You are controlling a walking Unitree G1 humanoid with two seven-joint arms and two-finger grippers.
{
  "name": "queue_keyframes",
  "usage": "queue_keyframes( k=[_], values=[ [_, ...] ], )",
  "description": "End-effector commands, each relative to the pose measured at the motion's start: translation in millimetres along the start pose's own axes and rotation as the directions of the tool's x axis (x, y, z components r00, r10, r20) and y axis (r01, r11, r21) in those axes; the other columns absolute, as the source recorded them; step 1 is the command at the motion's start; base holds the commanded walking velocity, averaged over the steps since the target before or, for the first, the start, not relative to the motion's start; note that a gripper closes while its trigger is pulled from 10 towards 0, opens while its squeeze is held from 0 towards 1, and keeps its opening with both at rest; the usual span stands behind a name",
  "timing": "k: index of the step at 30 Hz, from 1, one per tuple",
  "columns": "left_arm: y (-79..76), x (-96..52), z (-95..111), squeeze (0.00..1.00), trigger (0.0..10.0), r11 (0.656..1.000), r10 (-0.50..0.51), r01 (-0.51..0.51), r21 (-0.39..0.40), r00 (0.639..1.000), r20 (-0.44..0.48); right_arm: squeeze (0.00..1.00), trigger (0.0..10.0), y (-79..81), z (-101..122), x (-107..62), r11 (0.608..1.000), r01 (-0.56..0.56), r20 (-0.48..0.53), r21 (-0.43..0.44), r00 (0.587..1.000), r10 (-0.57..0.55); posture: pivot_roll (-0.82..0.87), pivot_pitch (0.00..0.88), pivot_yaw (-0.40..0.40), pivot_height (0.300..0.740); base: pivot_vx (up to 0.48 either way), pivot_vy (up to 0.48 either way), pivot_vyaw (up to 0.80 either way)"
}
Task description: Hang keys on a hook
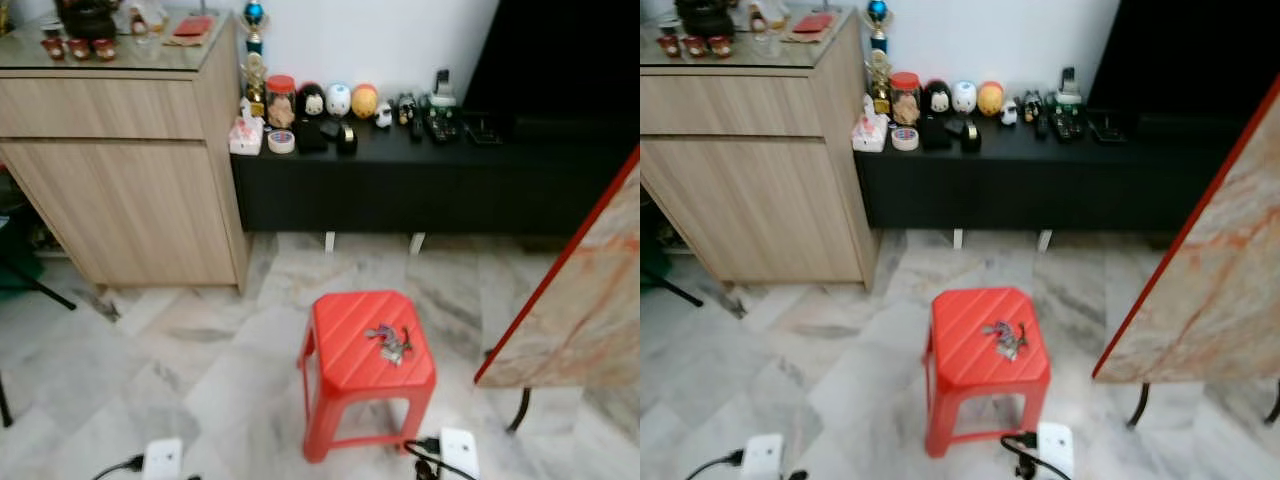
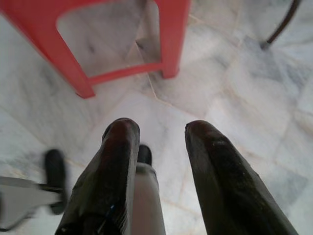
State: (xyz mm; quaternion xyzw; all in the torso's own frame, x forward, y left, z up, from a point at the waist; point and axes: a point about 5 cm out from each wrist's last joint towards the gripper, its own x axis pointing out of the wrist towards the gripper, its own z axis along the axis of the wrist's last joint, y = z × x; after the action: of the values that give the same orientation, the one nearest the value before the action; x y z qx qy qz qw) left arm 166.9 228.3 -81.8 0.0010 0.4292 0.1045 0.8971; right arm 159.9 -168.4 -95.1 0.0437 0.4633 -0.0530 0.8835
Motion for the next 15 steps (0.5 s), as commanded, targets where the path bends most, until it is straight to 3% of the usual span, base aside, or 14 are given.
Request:
queue_keyframes(
  k=[1, 15],
  values=[
    [4.3, -0.8, -3.3, 0.0, 10.0, 1.0, 0.012, -0.012, 0.005, 1.0, -0.016, 0.0, 10.0, 3.9, 3.9, 1.1, 1.0, -0.008, 0.006, 0.006, 1.0, 0.008, 0.09, 0.047, -0.069, 0.74, 0.0, 0.0, 0.0],
    [4.0, 0.2, 3.5, 0.0, 10.0, 1.0, 0.015, -0.014, -0.018, 1.0, 0.024, 0.0, 10.0, 3.9, 4.8, 1.2, 1.0, -0.013, 0.01, -0.015, 1.0, 0.013, 0.09, 0.041, -0.072, 0.74, 0.0, 0.0, 0.0]
  ],
)
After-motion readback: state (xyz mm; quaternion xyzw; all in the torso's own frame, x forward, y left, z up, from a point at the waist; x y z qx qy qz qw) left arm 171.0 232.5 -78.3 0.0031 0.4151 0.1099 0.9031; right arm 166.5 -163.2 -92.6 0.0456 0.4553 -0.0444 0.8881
